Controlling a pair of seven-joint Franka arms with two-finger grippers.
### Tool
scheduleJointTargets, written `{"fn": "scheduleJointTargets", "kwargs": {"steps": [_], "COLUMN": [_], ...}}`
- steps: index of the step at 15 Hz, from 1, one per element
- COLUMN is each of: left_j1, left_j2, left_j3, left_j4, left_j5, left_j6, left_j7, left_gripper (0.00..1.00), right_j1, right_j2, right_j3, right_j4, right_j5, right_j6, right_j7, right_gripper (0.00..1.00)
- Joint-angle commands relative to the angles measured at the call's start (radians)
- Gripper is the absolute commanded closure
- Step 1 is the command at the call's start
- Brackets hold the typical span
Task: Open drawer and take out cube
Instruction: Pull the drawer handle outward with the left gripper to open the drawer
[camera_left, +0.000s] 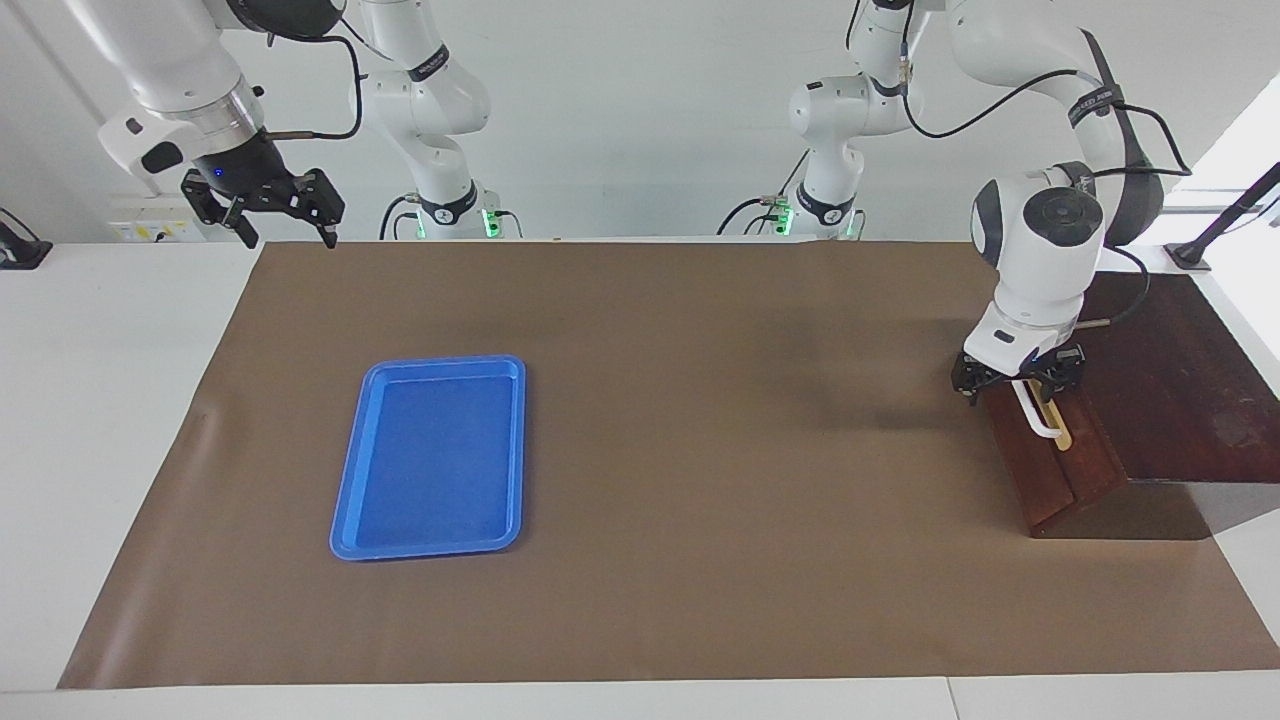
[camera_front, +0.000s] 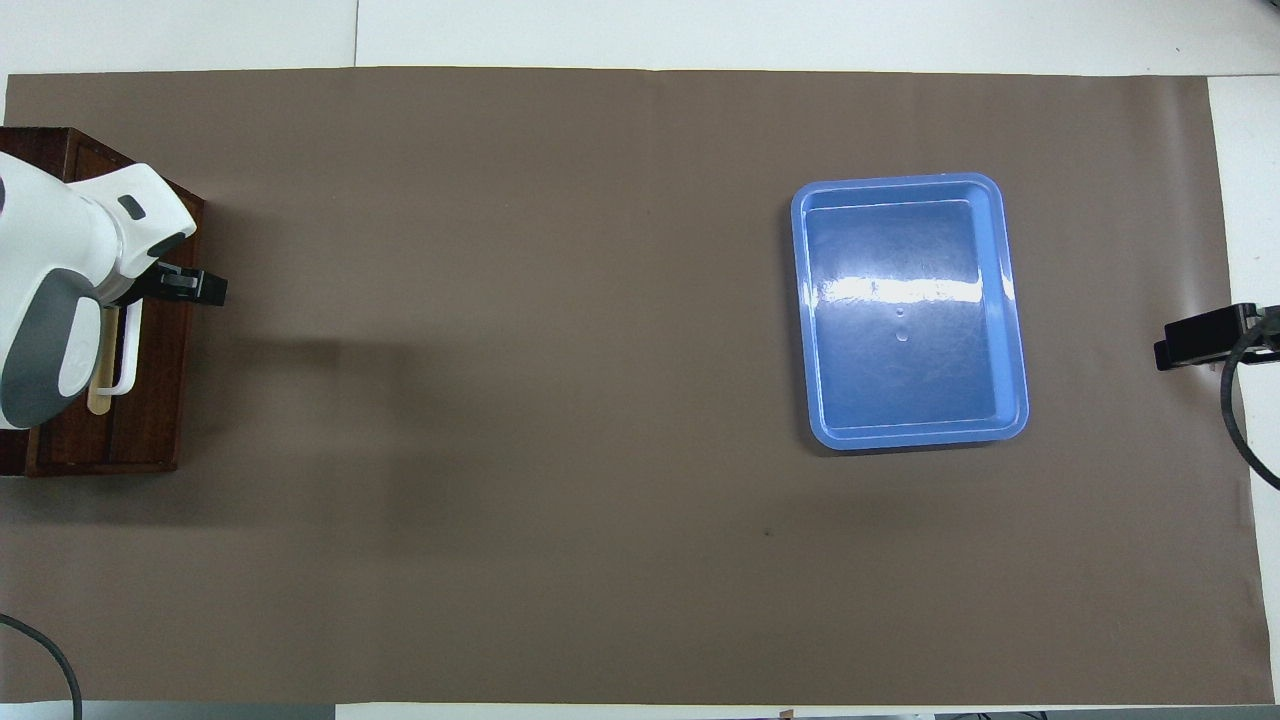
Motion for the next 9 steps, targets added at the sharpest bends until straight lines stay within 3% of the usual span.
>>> {"fn": "scheduleJointTargets", "kwargs": {"steps": [1,6,9], "left_j1": [-0.003,-0.017,-0.069], "left_j2": [-0.024,-0.012,0.008], "left_j3": [0.007,0.005,0.005], "left_j4": [-0.055,-0.081,-0.069], "left_j5": [0.029,0.029,0.026], "left_j6": [0.045,0.093,0.102], "left_j7": [0.010,-0.004,-0.126], "left_gripper": [0.00,0.00,0.00], "right_j1": [-0.008,-0.006,-0.003], "right_j2": [-0.019,-0.020,-0.020], "right_j3": [0.009,0.012,0.016], "right_j4": [-0.011,-0.010,-0.009], "right_j5": [0.012,0.010,0.013], "right_j6": [-0.011,-0.010,-0.010], "right_j7": [0.009,0.007,-0.028], "right_gripper": [0.00,0.00,0.00]}}
